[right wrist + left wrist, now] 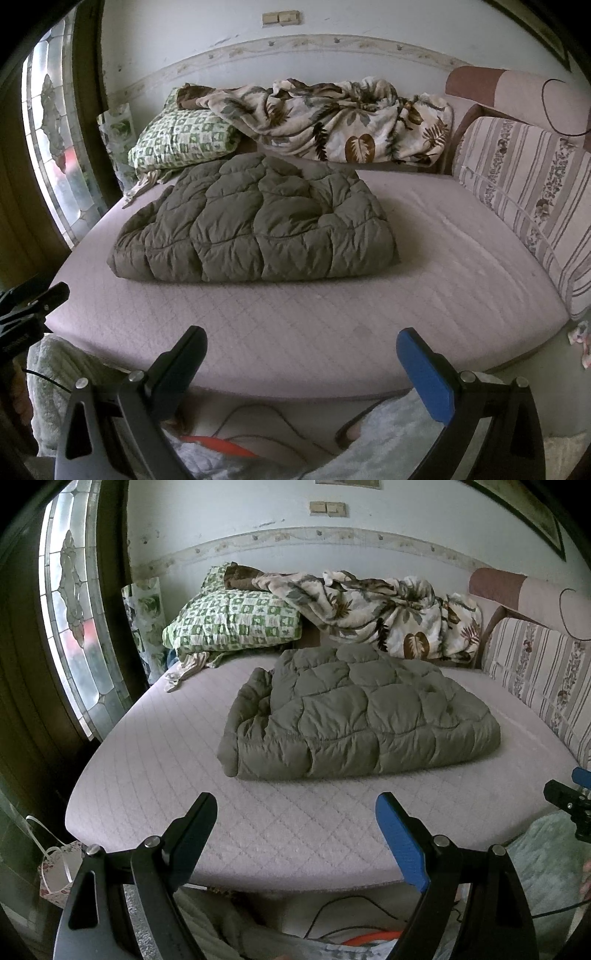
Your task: Fold large clothes
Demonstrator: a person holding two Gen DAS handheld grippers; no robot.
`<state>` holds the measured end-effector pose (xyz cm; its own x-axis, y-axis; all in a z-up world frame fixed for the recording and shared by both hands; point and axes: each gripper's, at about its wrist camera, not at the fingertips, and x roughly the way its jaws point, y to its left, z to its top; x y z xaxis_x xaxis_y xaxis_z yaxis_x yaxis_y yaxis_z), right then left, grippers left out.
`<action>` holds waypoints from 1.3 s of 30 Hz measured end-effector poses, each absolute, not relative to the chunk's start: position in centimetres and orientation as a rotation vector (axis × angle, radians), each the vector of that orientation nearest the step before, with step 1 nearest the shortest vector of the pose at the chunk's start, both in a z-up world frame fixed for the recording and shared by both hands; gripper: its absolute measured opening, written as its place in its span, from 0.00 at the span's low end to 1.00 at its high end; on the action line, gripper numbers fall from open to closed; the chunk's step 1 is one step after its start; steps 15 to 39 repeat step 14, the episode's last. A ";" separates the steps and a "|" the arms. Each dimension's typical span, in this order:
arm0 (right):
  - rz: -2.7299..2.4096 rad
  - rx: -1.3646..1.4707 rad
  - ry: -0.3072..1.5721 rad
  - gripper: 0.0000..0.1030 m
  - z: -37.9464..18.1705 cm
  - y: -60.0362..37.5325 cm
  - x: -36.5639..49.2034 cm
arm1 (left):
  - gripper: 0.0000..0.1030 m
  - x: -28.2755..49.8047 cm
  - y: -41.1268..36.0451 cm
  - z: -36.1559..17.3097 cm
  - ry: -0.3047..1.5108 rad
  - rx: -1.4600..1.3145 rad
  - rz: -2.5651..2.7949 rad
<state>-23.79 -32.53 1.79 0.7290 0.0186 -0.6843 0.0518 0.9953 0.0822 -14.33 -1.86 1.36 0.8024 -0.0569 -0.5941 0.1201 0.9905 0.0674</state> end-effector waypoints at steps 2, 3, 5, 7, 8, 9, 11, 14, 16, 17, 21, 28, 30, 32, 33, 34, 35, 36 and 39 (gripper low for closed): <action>-0.016 0.099 0.755 1.00 1.8 -32.6 -23.8 | 0.85 -14.4 -1.9 1.4 0.633 0.102 -0.091; -0.015 0.100 0.756 1.00 1.8 -32.6 -23.8 | 0.85 -14.3 -1.8 1.4 0.634 0.101 -0.094; -0.011 0.096 0.759 1.00 1.8 -32.6 -23.7 | 0.85 -14.4 -1.9 1.4 0.633 0.101 -0.092; -0.008 0.097 0.765 1.00 1.7 -32.8 -23.6 | 0.85 -14.3 -1.9 1.4 0.634 0.102 -0.092; -0.006 0.097 0.766 1.00 1.7 -32.9 -23.6 | 0.85 -14.3 -1.9 1.3 0.634 0.102 -0.090; -0.006 0.097 0.768 1.00 1.6 -33.0 -23.5 | 0.85 -14.3 -1.7 1.3 0.635 0.102 -0.093; -0.004 0.096 0.773 1.00 1.4 -33.1 -23.4 | 0.85 -14.3 -2.0 1.3 0.640 0.099 -0.095; -0.001 0.096 0.786 1.00 1.0 -33.1 -23.0 | 0.85 -14.1 -2.1 1.2 0.648 0.099 -0.099; -0.001 0.096 0.786 1.00 1.0 -33.1 -23.0 | 0.85 -14.1 -2.1 1.2 0.648 0.099 -0.099; -0.001 0.096 0.786 1.00 1.0 -33.1 -23.0 | 0.85 -14.1 -2.1 1.2 0.648 0.099 -0.099; -0.001 0.096 0.786 1.00 1.0 -33.1 -23.0 | 0.85 -14.1 -2.1 1.2 0.648 0.099 -0.099; -0.001 0.096 0.786 1.00 1.0 -33.1 -23.0 | 0.85 -14.1 -2.1 1.2 0.648 0.099 -0.099; -0.001 0.096 0.786 1.00 1.0 -33.1 -23.0 | 0.85 -14.1 -2.1 1.2 0.648 0.099 -0.099; -0.001 0.096 0.786 1.00 1.0 -33.1 -23.0 | 0.85 -14.1 -2.1 1.2 0.648 0.099 -0.099; -0.001 0.096 0.786 1.00 1.0 -33.1 -23.0 | 0.85 -14.1 -2.1 1.2 0.648 0.099 -0.099; -0.001 0.096 0.786 1.00 1.0 -33.1 -23.0 | 0.85 -14.1 -2.1 1.2 0.648 0.099 -0.099; -0.001 0.096 0.786 1.00 1.0 -33.1 -23.0 | 0.85 -14.1 -2.1 1.2 0.648 0.099 -0.099; -0.001 0.096 0.786 1.00 1.0 -33.1 -23.0 | 0.85 -14.1 -2.1 1.2 0.648 0.099 -0.099; -0.001 0.096 0.786 1.00 1.0 -33.1 -23.0 | 0.85 -14.1 -2.1 1.2 0.648 0.099 -0.099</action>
